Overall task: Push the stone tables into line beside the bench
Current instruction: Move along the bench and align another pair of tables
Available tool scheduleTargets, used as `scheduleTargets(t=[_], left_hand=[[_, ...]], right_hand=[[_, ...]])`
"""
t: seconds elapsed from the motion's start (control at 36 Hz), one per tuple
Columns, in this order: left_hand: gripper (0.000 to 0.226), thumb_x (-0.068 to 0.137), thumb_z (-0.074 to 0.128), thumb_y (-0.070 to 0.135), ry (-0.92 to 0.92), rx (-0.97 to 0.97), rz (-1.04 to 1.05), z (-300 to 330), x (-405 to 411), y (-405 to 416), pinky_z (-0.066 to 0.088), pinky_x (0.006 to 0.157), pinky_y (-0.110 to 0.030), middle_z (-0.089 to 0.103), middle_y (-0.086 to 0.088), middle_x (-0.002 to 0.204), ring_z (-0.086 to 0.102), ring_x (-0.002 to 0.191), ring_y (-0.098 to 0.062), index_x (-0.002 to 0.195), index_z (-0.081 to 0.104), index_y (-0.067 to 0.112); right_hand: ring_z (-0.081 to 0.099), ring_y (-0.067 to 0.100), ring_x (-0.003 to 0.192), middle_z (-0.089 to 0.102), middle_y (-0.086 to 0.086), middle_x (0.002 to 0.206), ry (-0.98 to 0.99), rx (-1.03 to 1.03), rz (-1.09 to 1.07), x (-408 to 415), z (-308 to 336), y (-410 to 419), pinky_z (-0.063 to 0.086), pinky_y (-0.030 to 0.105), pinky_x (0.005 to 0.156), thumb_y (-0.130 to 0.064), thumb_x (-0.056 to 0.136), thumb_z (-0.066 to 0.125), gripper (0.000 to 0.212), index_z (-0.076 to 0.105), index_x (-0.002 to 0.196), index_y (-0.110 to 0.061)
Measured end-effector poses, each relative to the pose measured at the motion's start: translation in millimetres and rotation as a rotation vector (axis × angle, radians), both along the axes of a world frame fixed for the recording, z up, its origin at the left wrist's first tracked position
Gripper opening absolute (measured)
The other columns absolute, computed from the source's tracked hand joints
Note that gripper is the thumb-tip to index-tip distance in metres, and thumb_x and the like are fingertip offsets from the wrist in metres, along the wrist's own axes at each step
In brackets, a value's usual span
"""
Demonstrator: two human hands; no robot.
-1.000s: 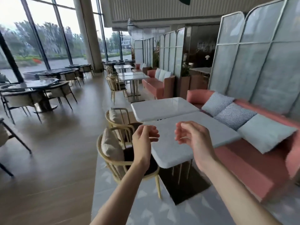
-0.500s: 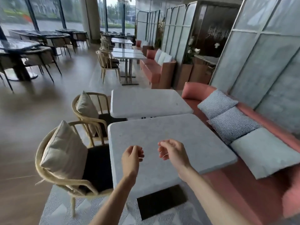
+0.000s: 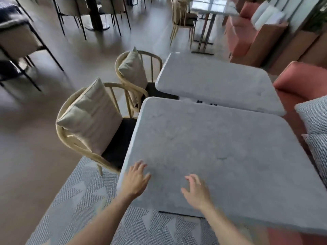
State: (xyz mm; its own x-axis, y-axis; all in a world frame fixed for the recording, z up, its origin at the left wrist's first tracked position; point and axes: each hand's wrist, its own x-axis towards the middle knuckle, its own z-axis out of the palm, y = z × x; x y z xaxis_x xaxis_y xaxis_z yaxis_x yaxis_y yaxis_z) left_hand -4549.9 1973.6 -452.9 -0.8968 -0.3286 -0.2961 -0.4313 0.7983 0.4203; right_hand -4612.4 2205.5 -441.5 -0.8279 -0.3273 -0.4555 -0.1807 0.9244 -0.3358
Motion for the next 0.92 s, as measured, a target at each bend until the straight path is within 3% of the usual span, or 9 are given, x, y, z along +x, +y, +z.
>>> scheduleTargets(t=[0.08, 0.19, 0.36, 0.56, 0.81, 0.92], left_hand=[[0.054, 0.100, 0.043, 0.044, 0.046, -0.078, -0.014, -21.5, 0.7, 0.1, 0.013, 0.122, -0.036, 0.024, 0.005, 0.162, 0.021, 0.150, -0.018, 0.149, 0.037, 0.023], [0.064, 0.098, 0.030, 0.046, 0.104, -0.214, -0.072, -46.3, 13.8, 3.5, 0.004, 0.123, -0.040, 0.020, -0.003, 0.164, 0.011, 0.153, -0.020, 0.154, 0.033, 0.014], [0.062, 0.094, 0.038, 0.040, 0.255, -0.250, -0.074, -63.3, 15.7, 3.8, 0.023, 0.120, -0.047, 0.035, -0.007, 0.159, 0.026, 0.150, -0.021, 0.148, 0.044, 0.009], [0.053, 0.087, 0.044, 0.026, 0.462, -0.244, -0.055, -72.0, 23.3, 1.9, 0.032, 0.115, -0.051, 0.052, -0.015, 0.145, 0.044, 0.140, -0.030, 0.128, 0.063, -0.001], [0.049, 0.090, 0.041, 0.029, 0.509, -0.212, -0.072, -75.5, 26.7, 0.3, 0.037, 0.112, -0.057, 0.062, -0.016, 0.134, 0.049, 0.136, -0.035, 0.116, 0.069, -0.001], [0.050, 0.090, 0.038, 0.030, 0.492, -0.222, -0.070, -78.6, 28.1, 0.1, 0.034, 0.114, -0.056, 0.061, -0.017, 0.135, 0.048, 0.136, -0.035, 0.117, 0.068, 0.000]], right_hand=[[0.036, 0.022, 0.138, 0.036, 0.000, 0.150, 0.160, 0.098, 0.078, 2.6, -26.1, 3.1, 0.026, 0.037, 0.111, -0.047, 0.091, 0.048, 0.055, 0.043, 0.140, -0.024], [0.056, 0.028, 0.112, 0.060, 0.007, 0.120, 0.381, -0.013, -0.019, 6.8, -49.5, -4.2, 0.035, 0.043, 0.097, -0.042, 0.078, 0.047, 0.046, 0.064, 0.114, -0.018], [0.055, 0.036, 0.110, 0.058, 0.014, 0.122, 0.580, -0.064, -0.097, 10.5, -81.9, -14.7, 0.037, 0.054, 0.102, -0.033, 0.078, 0.053, 0.046, 0.063, 0.116, -0.011], [0.054, 0.032, 0.110, 0.061, 0.012, 0.119, 0.778, -0.138, -0.080, 14.7, -94.7, -14.5, 0.037, 0.052, 0.101, -0.031, 0.077, 0.054, 0.044, 0.065, 0.114, -0.011], [0.066, 0.036, 0.097, 0.070, 0.013, 0.110, 0.916, -0.139, -0.113, 23.2, -88.6, -21.2, 0.049, 0.049, 0.093, -0.025, 0.084, 0.047, 0.035, 0.072, 0.101, -0.008], [0.058, 0.034, 0.123, 0.062, 0.015, 0.132, 0.791, -0.085, -0.188, 43.2, -89.8, -31.5, 0.039, 0.050, 0.110, -0.031, 0.086, 0.042, 0.048, 0.066, 0.120, -0.007]])
